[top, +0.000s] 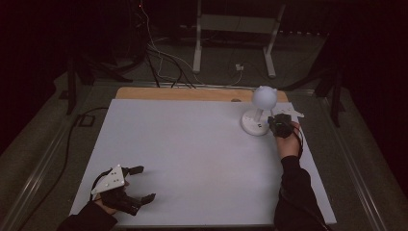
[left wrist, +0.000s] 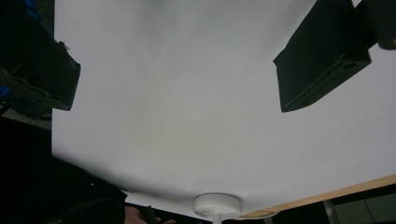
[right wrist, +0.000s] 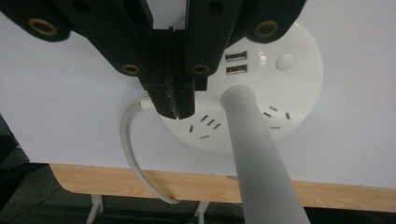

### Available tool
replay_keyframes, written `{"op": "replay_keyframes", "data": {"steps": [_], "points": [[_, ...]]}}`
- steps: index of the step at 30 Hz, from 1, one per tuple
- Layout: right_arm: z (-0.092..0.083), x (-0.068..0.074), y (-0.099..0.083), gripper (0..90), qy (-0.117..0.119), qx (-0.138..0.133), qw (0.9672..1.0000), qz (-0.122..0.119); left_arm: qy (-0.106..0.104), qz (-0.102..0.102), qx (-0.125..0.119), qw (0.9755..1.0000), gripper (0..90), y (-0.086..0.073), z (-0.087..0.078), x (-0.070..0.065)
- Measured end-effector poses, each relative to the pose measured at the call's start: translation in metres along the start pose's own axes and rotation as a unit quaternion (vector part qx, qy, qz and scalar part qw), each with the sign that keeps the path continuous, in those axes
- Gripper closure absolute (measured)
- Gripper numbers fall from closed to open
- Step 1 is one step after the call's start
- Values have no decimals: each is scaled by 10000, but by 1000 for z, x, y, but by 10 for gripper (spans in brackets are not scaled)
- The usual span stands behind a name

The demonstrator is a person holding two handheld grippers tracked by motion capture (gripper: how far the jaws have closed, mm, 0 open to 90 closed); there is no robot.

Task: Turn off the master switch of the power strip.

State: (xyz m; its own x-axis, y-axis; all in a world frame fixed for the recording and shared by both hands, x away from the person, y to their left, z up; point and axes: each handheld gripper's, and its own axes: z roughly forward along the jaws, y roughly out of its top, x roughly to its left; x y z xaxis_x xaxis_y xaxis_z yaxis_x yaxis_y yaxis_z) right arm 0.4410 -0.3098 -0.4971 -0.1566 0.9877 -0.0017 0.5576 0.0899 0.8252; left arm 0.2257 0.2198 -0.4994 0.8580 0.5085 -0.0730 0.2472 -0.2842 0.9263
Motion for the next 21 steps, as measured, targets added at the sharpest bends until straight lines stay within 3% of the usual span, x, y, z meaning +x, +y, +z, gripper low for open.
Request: {"op": "replay_keyframes", "data": {"steps": [21], "points": [[14, 3, -1, 900, -78, 149, 9999, 9, -24, -4, 7, 10000, 4, 0, 0, 0]]}}
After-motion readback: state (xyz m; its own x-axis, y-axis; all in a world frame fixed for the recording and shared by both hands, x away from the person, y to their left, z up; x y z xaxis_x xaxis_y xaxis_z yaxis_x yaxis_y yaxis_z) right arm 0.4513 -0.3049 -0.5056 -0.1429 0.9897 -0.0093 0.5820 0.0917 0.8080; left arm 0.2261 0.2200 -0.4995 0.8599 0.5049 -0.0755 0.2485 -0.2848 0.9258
